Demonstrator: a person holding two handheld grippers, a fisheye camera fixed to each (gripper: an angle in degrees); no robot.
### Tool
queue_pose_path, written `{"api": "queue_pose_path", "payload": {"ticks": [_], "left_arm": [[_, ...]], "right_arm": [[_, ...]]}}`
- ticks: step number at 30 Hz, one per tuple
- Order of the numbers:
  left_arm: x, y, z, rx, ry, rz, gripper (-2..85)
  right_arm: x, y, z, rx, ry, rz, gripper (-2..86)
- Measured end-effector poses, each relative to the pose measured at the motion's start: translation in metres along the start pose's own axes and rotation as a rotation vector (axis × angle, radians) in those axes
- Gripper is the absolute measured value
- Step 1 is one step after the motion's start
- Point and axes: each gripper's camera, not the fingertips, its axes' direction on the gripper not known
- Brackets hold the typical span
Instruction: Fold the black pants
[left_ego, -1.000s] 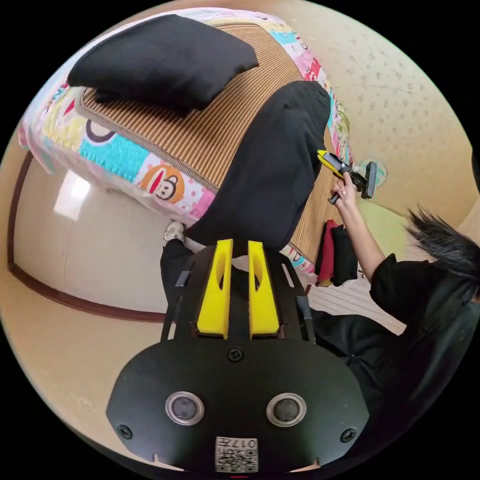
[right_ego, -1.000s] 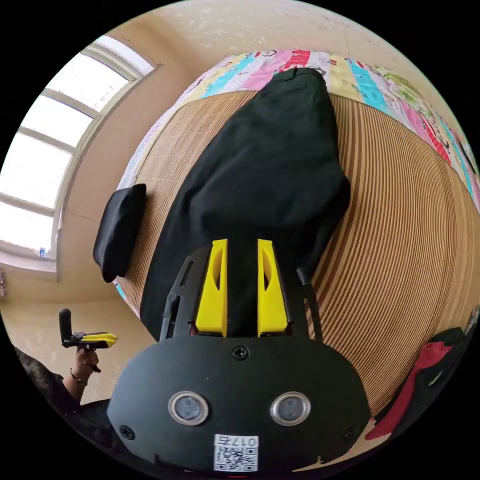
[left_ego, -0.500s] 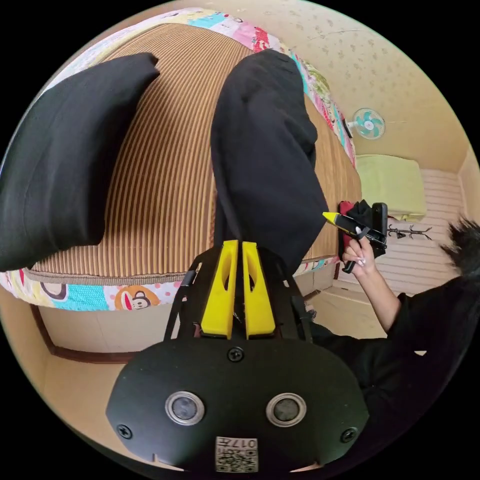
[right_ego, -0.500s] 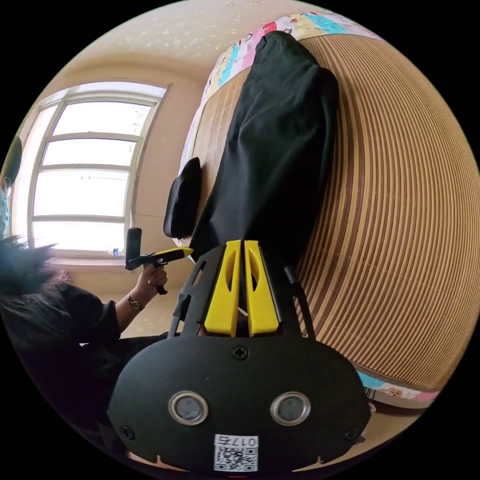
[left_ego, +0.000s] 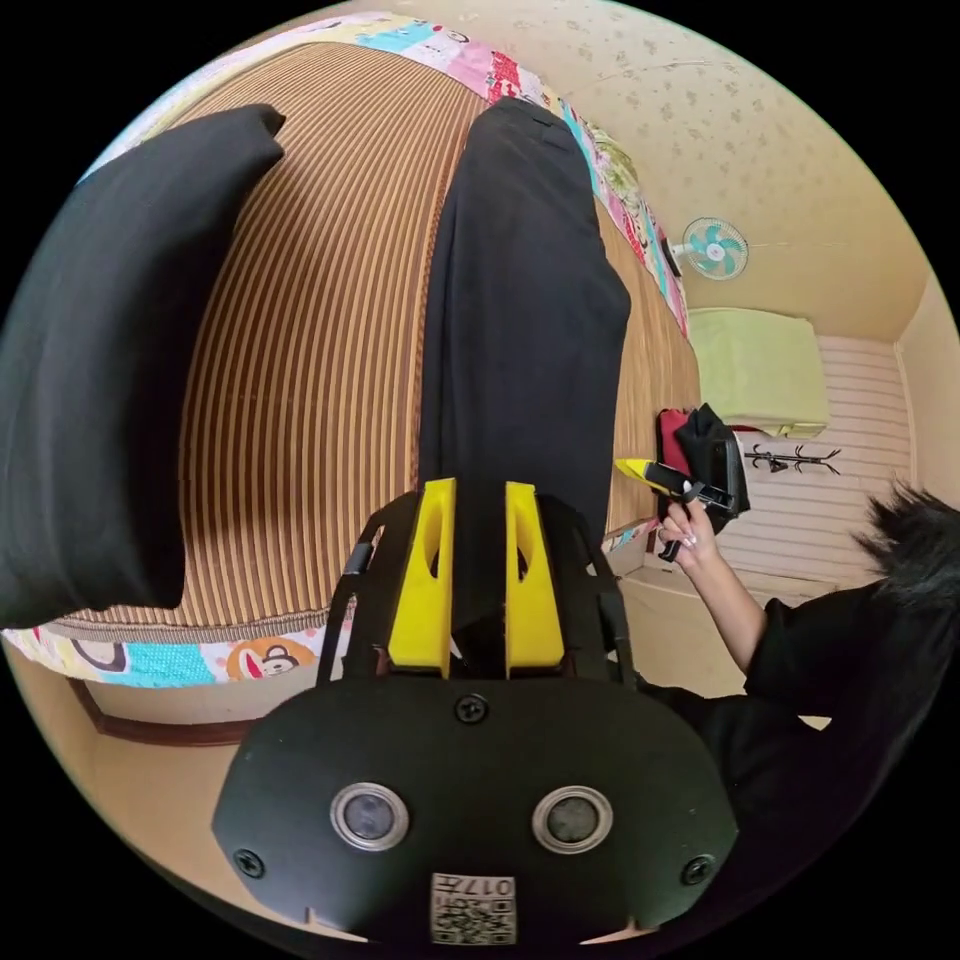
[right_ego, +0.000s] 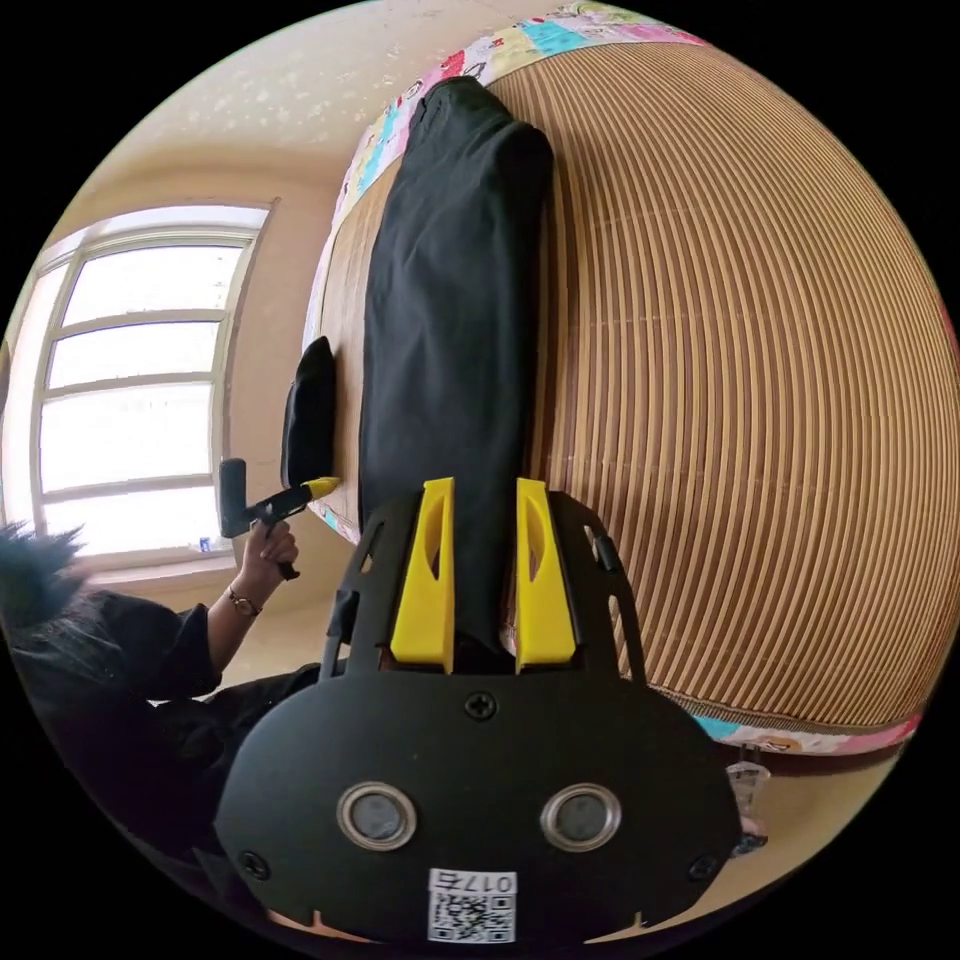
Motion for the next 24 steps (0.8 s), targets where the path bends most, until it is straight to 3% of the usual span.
{"api": "queue_pose_path", "payload": {"ticks": [5,9,10,15,19,24], "left_arm": [[0.035,-0.001,0.057,-0.17,-0.16,-0.014,8.9],[0.066,0.018,0.067,-0.147,-0.183,-0.013,8.3],[0.074,0.024,0.073,-0.166,-0.21,-0.021,4.6],[0.102,0.049,0.028,-0.042,-0.166,-0.027,1.4],[0.093,0.06,0.019,-0.05,-0.272,-0.113,3.5],[0.064,0.037,0.0,0.069,-0.064,-0.148,12.2]], "right_arm": [[0.0,0.019,0.015,-0.05,0.024,0.027,7.9],[-0.002,0.04,0.014,-0.06,0.049,0.045,4.7],[-0.004,0.047,0.009,-0.049,0.051,0.058,3.9],[-0.023,0.061,-0.019,0.009,-0.085,0.018,3.3],[-0.002,0.053,-0.005,-0.137,0.005,0.017,5.0],[0.042,0.03,-0.043,0.022,-0.156,0.061,10.3]]}}
